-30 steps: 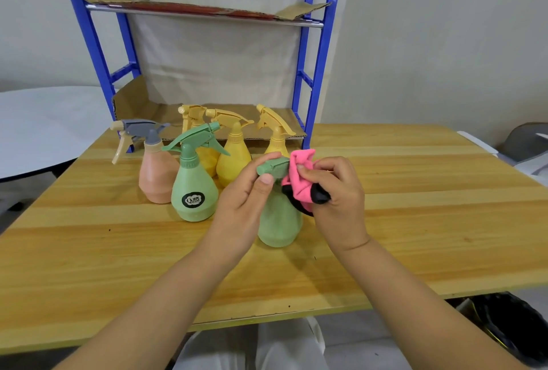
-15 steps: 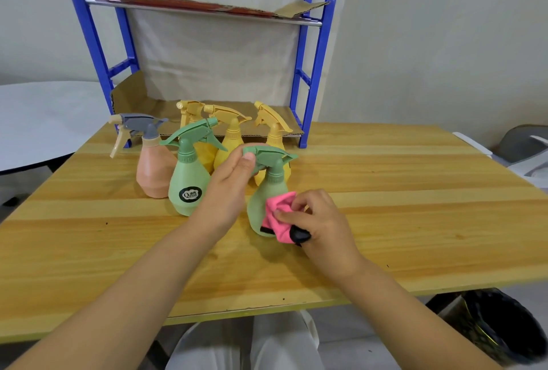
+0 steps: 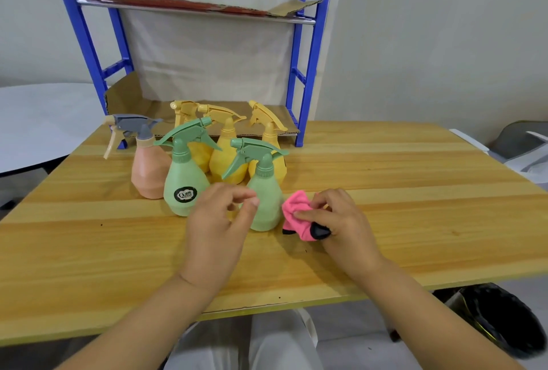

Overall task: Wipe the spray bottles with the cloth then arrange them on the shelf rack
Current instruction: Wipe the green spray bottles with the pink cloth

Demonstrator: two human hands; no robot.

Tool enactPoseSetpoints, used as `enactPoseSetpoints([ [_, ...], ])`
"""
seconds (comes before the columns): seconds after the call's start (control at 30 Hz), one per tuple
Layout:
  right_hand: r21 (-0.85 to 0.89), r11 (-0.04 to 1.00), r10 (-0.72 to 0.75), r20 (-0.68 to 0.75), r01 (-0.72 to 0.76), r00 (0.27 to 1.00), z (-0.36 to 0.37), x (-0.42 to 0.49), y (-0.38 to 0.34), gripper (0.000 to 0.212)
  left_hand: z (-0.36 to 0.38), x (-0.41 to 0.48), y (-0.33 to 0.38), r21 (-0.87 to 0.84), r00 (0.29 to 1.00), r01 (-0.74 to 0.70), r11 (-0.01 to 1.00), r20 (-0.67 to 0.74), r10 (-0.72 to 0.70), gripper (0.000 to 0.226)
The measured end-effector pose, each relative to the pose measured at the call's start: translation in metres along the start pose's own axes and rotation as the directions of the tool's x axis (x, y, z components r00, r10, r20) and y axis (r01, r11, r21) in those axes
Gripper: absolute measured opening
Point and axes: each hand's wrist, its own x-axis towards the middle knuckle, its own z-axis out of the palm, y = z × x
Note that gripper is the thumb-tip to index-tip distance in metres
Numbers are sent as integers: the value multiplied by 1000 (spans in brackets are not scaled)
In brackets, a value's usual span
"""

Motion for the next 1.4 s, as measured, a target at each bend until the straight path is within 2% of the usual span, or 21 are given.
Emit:
enactPoseSetpoints([
  [0.07,10,1000,-6,-46,7,999,2,1,-2,36,12,-3,-9,65,984,145,987,96,-151,25],
  [0.1,14,1000,-18,-76,19,997,3,3,-4,32,17,-1,-12,107,975,174,979,119,-186,36],
  [0.17,21,999,-36,-143,40,989,7,10,-9,24,26,4,-12,166,964,184,969,163,-211,50],
  [0.27,45,999,15,-207,-5,978,14,23,-15,31,36,11,-9,195,955,195,961,184,-231,55],
  [0.37,26,995,94,-84,-92,992,25,24,-23,59,40,19,-10,249,963,195,949,136,-234,58],
  [0.47,12,981,193,45,-193,980,30,16,-20,66,41,26,-14,271,965,187,944,127,-228,54],
  [0.6,-36,967,254,123,-251,959,23,8,-10,59,43,26,-14,160,963,206,966,141,-228,47],
  [0.73,-113,959,272,94,-261,958,3,6,-11,51,40,26,-9,68,955,249,966,151,-257,36],
  [0.83,-184,962,231,138,-204,963,-5,1,-14,46,29,31,1,-71,959,266,961,124,-256,20],
  [0.97,-178,974,183,277,-137,943,2,-13,-17,57,15,43,12,-194,950,300,934,151,-274,16],
  [1.13,-70,933,356,334,-353,873,-2,1,-20,44,5,51,23,-288,935,343,894,202,-293,17],
  [1.2,-29,926,372,236,-376,898,-6,7,-25,45,0,55,28,-303,940,331,894,191,-284,17],
  [1.27,24,924,382,45,-383,923,-7,14,-30,47,-6,59,31,-310,946,315,897,179,-270,17],
  [1.33,105,910,411,-115,-400,904,-7,22,-40,50,-10,60,34,-313,952,297,902,169,-255,18],
  [1.4,226,877,460,-143,-424,876,-4,30,-55,49,-12,59,37,-315,958,280,907,151,-243,18],
])
